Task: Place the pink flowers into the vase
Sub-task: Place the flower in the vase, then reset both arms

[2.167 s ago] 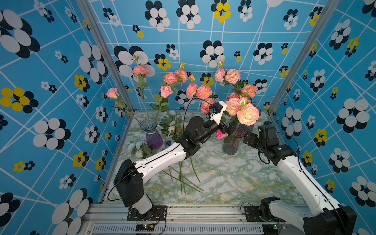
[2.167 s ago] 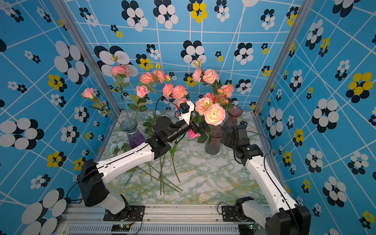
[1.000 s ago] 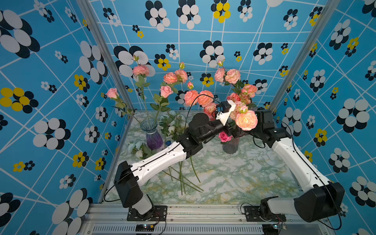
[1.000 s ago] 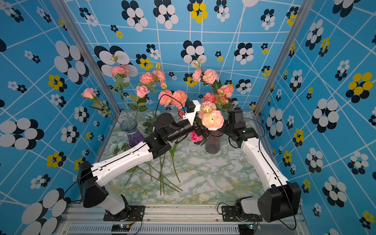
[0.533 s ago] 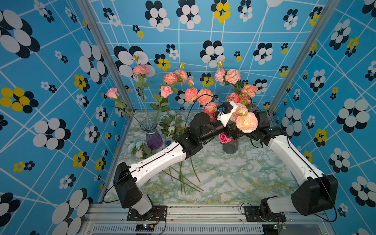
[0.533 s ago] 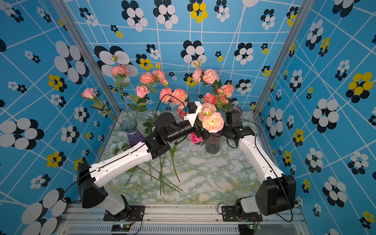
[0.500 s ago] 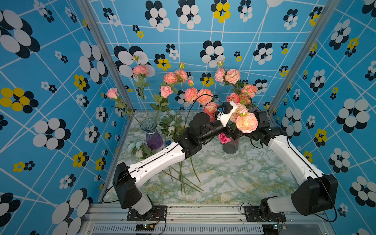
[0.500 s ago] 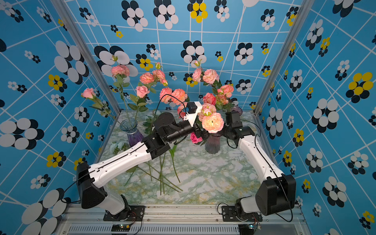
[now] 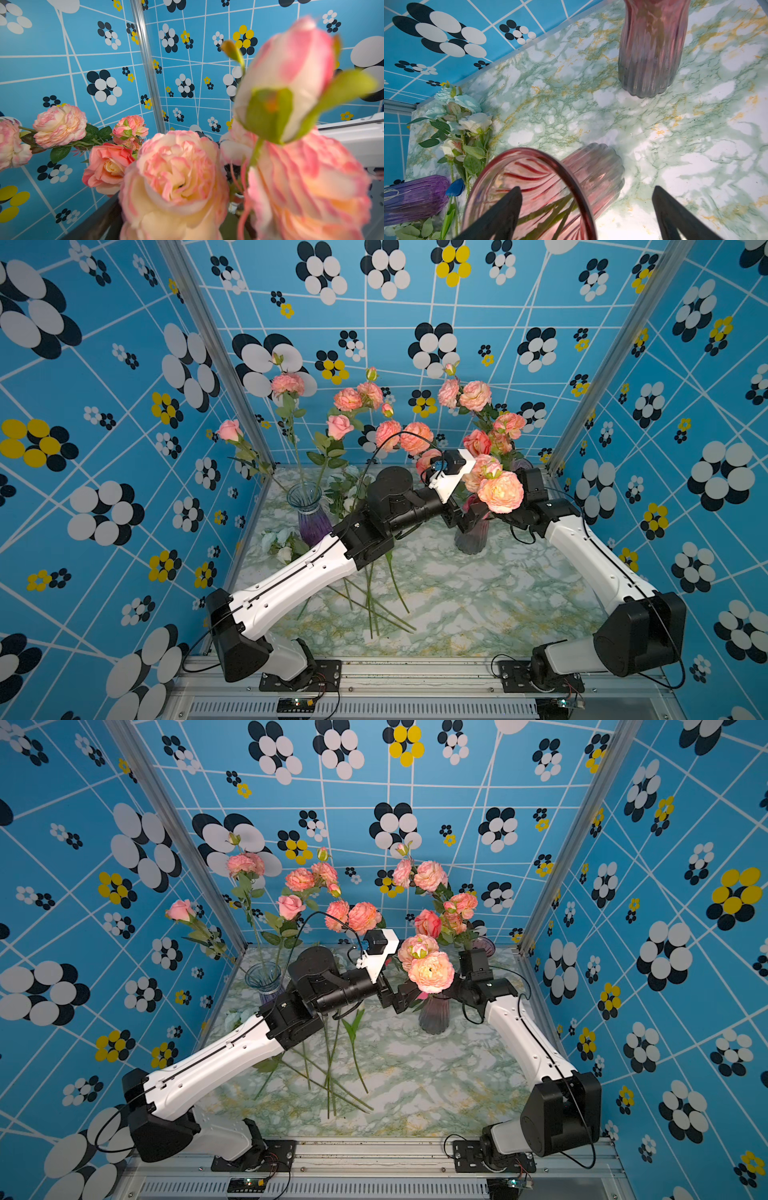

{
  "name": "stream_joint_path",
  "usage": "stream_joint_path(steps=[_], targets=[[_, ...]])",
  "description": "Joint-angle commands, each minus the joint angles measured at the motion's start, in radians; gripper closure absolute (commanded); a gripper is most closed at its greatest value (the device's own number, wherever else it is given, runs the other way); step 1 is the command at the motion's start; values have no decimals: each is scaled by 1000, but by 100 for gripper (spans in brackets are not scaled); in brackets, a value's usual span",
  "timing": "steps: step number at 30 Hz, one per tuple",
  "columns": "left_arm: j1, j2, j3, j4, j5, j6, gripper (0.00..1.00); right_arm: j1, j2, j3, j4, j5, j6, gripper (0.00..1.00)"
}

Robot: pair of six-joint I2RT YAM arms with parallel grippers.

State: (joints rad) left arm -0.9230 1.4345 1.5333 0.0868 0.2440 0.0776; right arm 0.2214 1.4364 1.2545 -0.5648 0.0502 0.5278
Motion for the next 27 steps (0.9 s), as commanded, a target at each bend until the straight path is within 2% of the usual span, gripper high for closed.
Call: stream_joint_path(steps=[1, 5, 14, 19, 27], targets=[[18, -69, 35, -106, -4, 65, 0, -1, -7, -4, -2, 13, -14, 1], [59, -131, 1, -157, -22, 88, 0, -1, -32, 5, -8, 22, -21, 1], [143, -231, -67, -194, 34, 90, 0, -1, -56, 14, -29, 33, -32, 1], [186, -309, -122, -246, -9, 97, 1, -1, -101, 13, -33, 32, -39, 1], [378, -463, -205, -298, -12, 68, 1, -1, -200, -13, -41, 103, -72, 1]])
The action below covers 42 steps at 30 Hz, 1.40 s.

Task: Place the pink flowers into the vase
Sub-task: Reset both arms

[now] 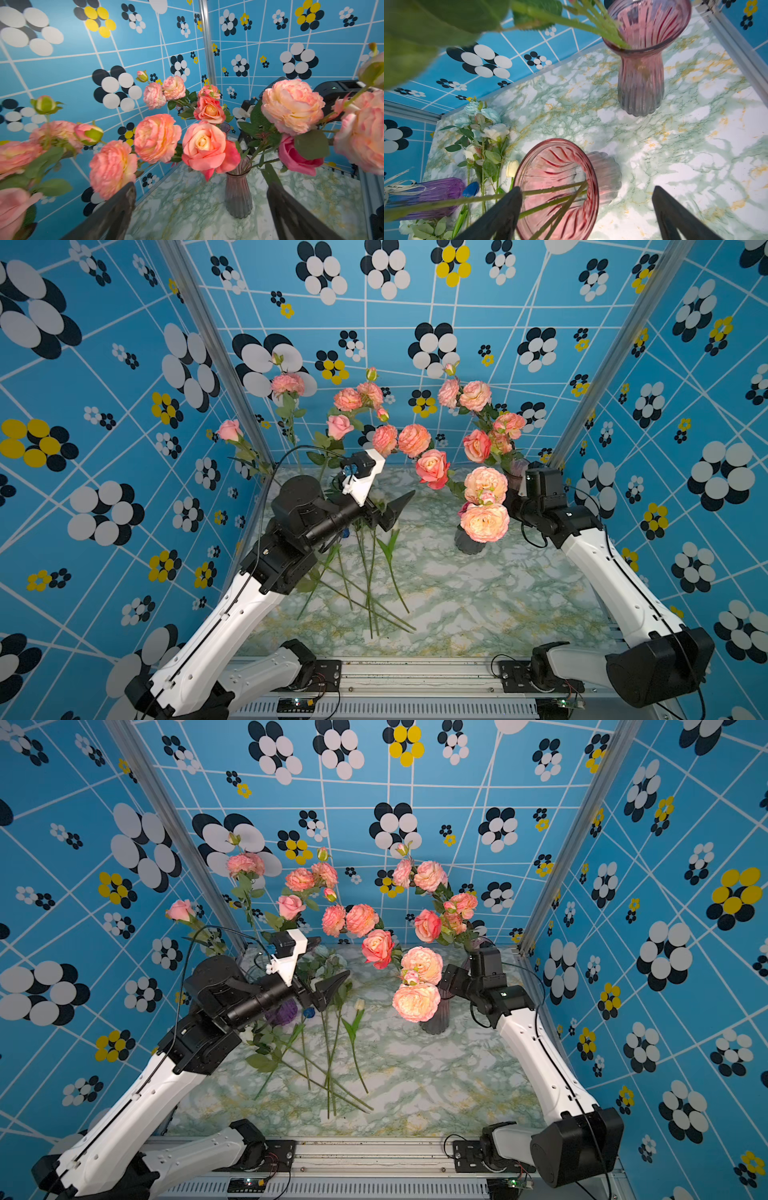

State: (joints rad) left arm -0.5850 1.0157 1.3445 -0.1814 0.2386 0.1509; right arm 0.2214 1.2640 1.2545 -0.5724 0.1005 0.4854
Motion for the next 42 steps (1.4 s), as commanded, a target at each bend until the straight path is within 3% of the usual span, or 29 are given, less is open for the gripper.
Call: stream_joint_path(steps=[1, 7, 14, 17, 21, 26, 27, 32, 35, 42], targets=[[60, -57, -22, -37, -14, -6, 0, -1, -33, -12, -38, 62, -35, 1], [263, -164, -151, -58, -117, -88, 0, -1, -131, -100, -34, 208, -55, 1], [502, -291, -446, -44, -217, -227, 1, -1, -286, -282, 40, 527, -103, 1], [530, -359, -550, -53, -382, -260, 1, -1, -348, -391, 108, 668, -118, 1], [544, -409, -667, -23, -608, -225, 0, -1, -430, -590, 302, 729, -183, 1], [563, -315, -710, -17, -735, -178, 1, -1, -344, -666, 380, 741, -206, 1], [563, -297, -724, -28, -783, -215, 1, -1, -319, -678, 404, 745, -208, 1], [601, -244, -835, 104, -770, -286, 0, -1, -280, -754, 539, 777, -224, 1], [629, -138, -857, 155, -725, -370, 0, -1, -268, -809, 627, 777, -243, 1], [604, 43, -1033, 555, -676, -403, 0, -1, -188, -904, 824, 773, -290, 1]])
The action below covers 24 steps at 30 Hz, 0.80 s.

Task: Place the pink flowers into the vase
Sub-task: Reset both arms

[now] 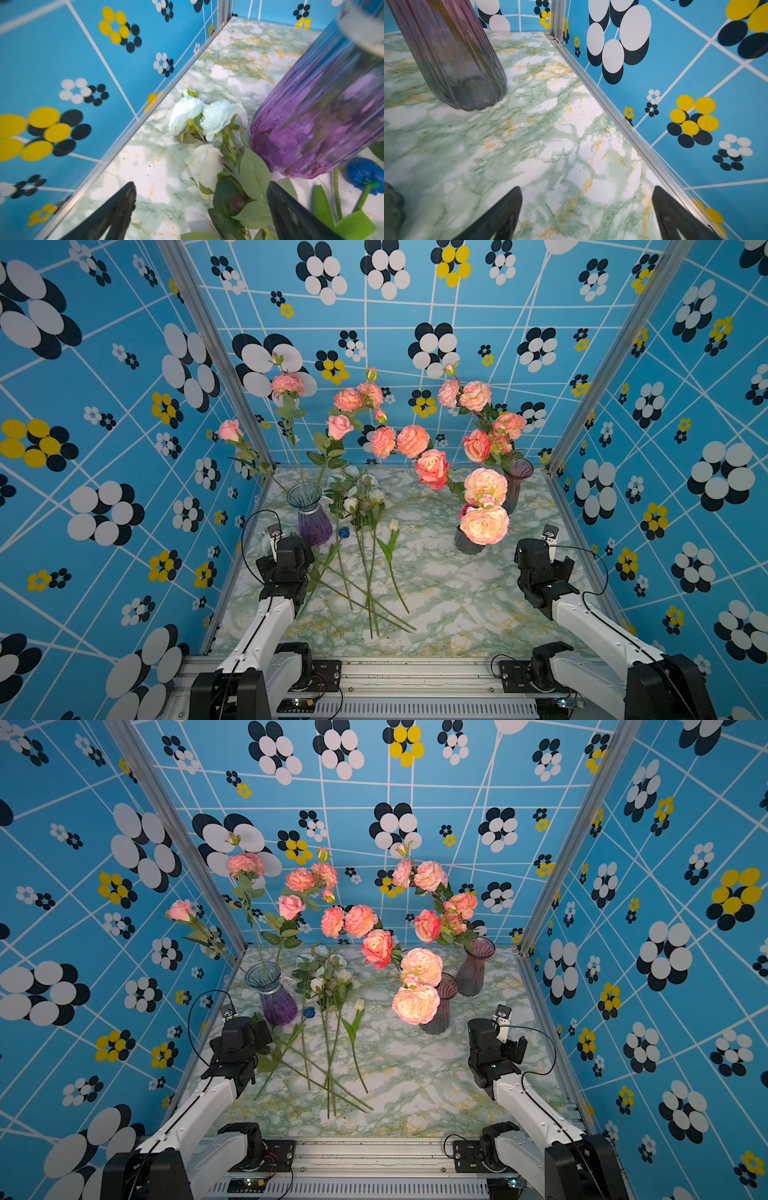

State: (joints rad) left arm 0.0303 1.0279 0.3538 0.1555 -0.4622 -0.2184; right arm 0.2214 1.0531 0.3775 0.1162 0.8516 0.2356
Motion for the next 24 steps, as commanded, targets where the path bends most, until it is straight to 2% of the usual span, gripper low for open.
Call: stream_joint_path(steps=[1, 16, 24], targets=[[-13, 59, -57, 277, 34, -22, 1, -1, 35, -23, 139, 18, -45, 1], [-5, 297, -30, 642, 267, 112, 0, -1, 125, -45, 388, -63, -169, 1], [-39, 434, -55, 843, 276, 142, 0, -1, 200, -50, 540, -159, -215, 1]])
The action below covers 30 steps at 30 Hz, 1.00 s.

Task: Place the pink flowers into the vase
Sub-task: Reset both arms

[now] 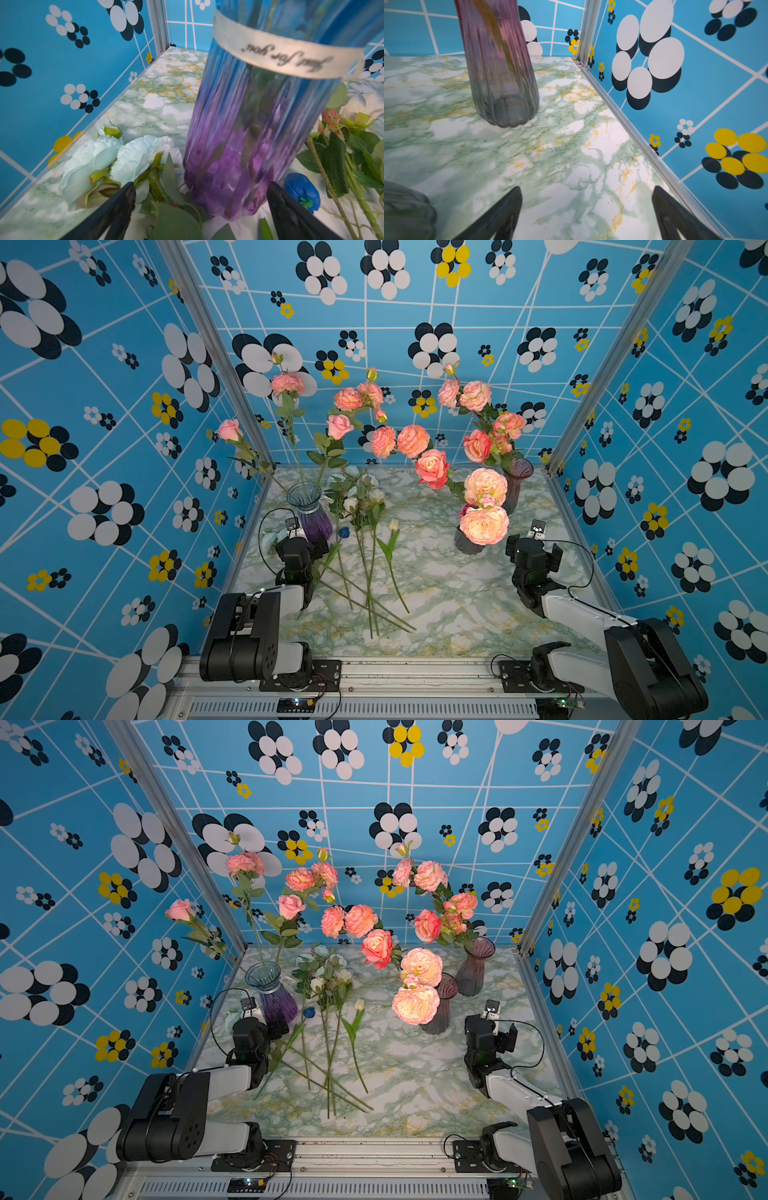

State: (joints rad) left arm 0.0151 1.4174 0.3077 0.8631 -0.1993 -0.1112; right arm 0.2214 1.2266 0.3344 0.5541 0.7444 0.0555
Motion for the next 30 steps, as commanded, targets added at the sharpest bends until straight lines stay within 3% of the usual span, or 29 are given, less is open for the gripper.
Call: stream_joint_path(steps=[1, 9, 18, 21, 24, 27, 30], targets=[[-30, 64, -15, 173, 9, 47, 0, -1, 36, -3, 112, -65, -37, 1], [-76, 157, -59, 352, -33, 93, 0, -1, 107, 3, 222, -129, -87, 1], [-91, 155, -62, 354, -49, 103, 0, -27, 234, -9, 398, -224, -92, 1], [-95, 155, -59, 347, -54, 107, 0, -68, 222, -16, 372, -296, -57, 1], [-95, 149, -43, 310, -55, 105, 0, -165, 351, -67, 627, -347, 5, 1], [-95, 150, -43, 313, -56, 105, 0, -165, 269, 37, 292, -377, 13, 1], [-96, 149, -42, 310, -55, 105, 0, -163, 287, 45, 304, -371, 10, 1]])
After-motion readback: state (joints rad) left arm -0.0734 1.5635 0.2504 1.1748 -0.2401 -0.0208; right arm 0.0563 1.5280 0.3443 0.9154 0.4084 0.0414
